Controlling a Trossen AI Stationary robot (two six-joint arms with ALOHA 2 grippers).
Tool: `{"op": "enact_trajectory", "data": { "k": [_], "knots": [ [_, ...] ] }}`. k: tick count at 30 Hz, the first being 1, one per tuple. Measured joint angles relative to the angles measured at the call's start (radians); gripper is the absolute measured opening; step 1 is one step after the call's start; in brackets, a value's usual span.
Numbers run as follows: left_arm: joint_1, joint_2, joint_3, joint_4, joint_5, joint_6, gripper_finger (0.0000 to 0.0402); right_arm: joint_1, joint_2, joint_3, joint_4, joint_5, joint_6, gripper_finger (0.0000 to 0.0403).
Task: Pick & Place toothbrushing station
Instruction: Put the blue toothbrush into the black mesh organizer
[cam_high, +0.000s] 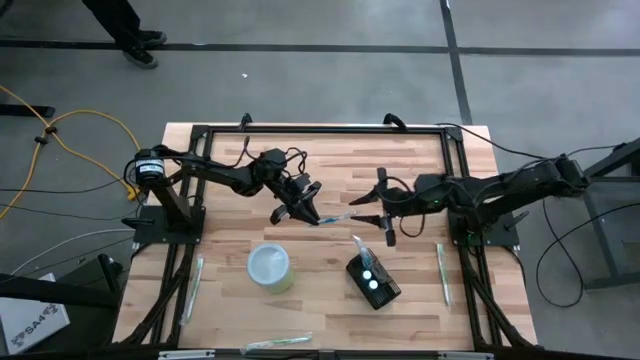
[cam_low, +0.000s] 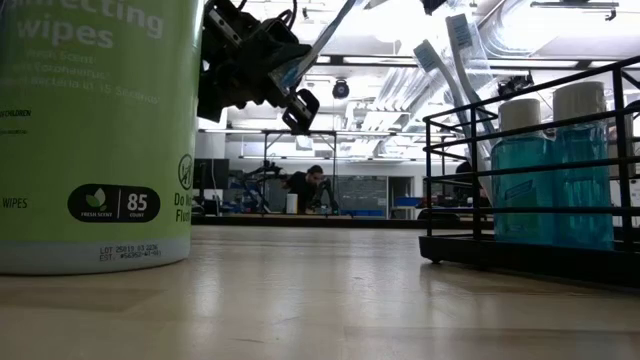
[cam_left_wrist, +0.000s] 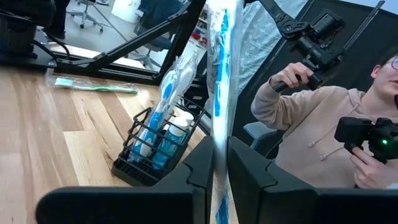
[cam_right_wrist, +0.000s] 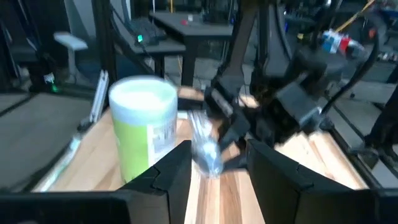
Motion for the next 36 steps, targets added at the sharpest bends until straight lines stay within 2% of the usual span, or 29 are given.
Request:
{"op": "enact_trajectory", "data": {
  "k": [23,27,34,36],
  "knots": [
    [0.0,0.0,0.0,0.0,0.013,0.0,0.0033,0.02,-0.016,-0.003,0.013,0.004,-0.008,0.0133],
    [0.0,0.0,0.0,0.0,0.013,0.0,0.0033,0.02,-0.016,-0.003,0.013,0.004,-0.008,0.0104],
    [0.001,0.0,0.0,-0.004,0.013,0.0,0.0033,0.02,-0.016,-0.003,0.014,0.001,-0.034,0.0019],
    [0.001,0.0,0.0,-0.003,0.013,0.0,0.0033,0.02,-0.017,-0.003,0.017,0.0,-0.04,0.0009]
  ]
}}
